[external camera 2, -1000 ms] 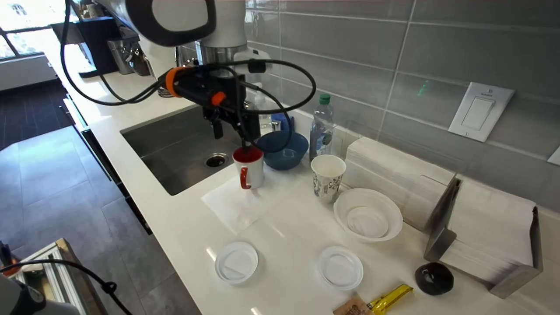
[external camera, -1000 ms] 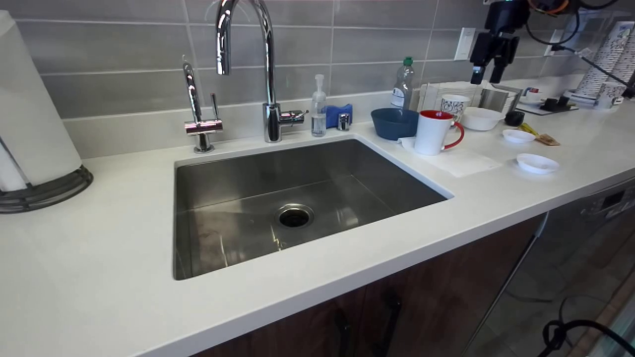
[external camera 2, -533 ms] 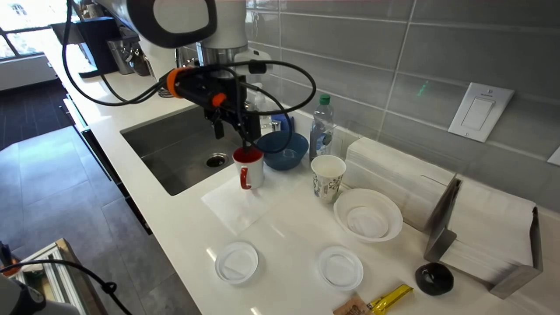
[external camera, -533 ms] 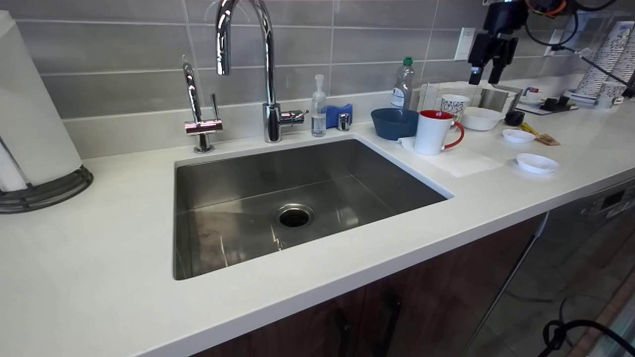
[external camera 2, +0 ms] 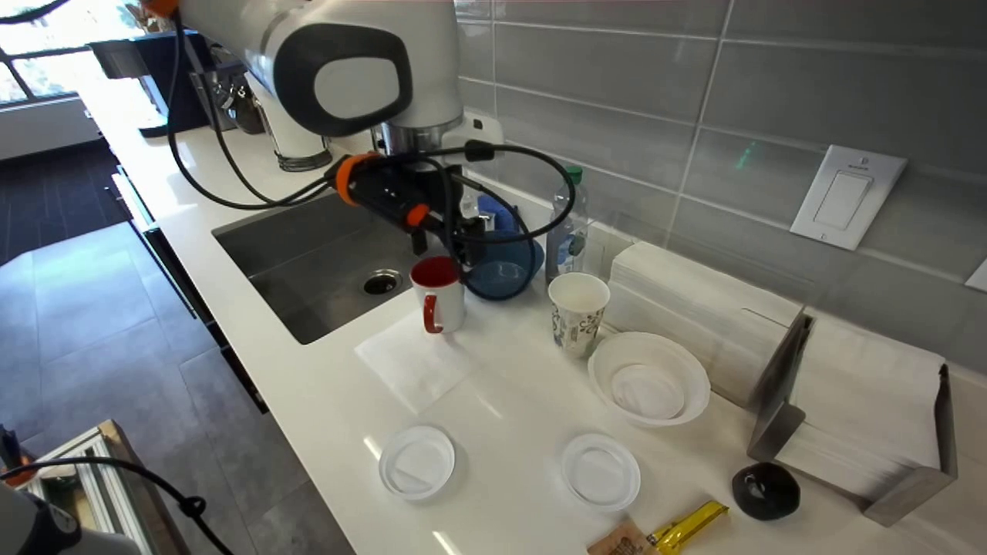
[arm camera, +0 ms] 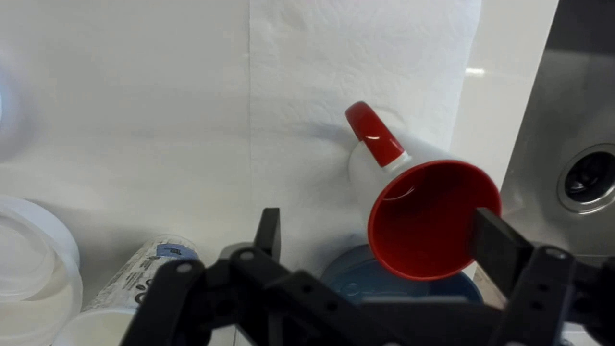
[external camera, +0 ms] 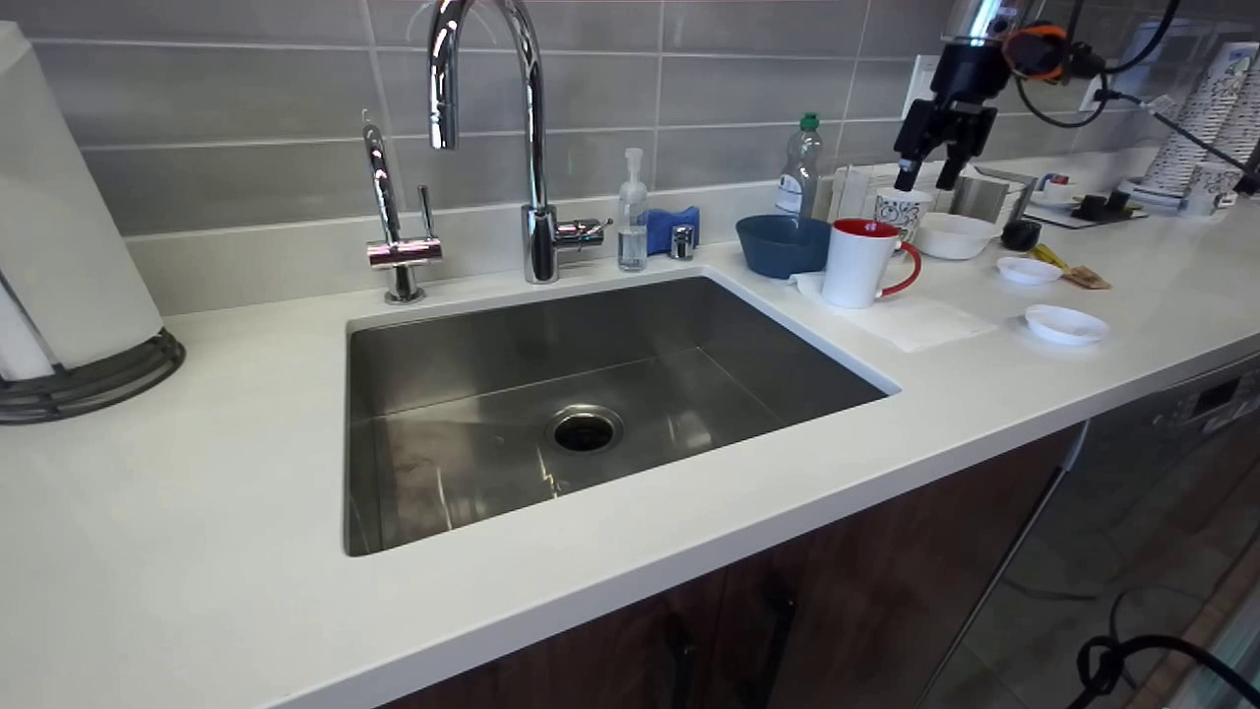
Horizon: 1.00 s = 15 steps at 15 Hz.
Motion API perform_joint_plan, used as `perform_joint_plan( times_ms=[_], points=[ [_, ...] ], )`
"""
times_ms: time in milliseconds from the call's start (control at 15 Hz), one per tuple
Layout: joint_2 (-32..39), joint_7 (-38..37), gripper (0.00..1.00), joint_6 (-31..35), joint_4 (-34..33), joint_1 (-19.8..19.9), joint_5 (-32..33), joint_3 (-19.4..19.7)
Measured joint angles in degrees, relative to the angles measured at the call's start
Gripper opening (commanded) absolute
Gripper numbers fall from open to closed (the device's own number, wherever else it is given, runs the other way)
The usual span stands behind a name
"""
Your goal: Put the mug in the sink, then turn the faucet to the right
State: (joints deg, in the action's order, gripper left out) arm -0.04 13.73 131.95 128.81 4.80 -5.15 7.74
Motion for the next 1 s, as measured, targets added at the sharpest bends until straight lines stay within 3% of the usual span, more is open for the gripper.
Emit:
perform_joint_plan(
  times_ms=[133,200,267,333,867,1000],
  points=[
    [1.9,0.4,0.99,3.1,0.0,0.2,-2.5,0.0],
    [2.8,0.6,0.82,4.3,-0.1,0.3,-4.1,0.0],
    [3.6,0.9,0.74,5.3,-0.1,0.3,-5.8,-0.1],
    [4.4,1.3,0.71,6.1,-0.1,0.3,-7.3,-0.2],
    [7.6,4.1,0.13,7.9,-1.0,1.5,-14.9,-1.3],
    [7.6,4.3,0.07,7.9,-1.3,1.9,-15.3,-1.5]
  ],
)
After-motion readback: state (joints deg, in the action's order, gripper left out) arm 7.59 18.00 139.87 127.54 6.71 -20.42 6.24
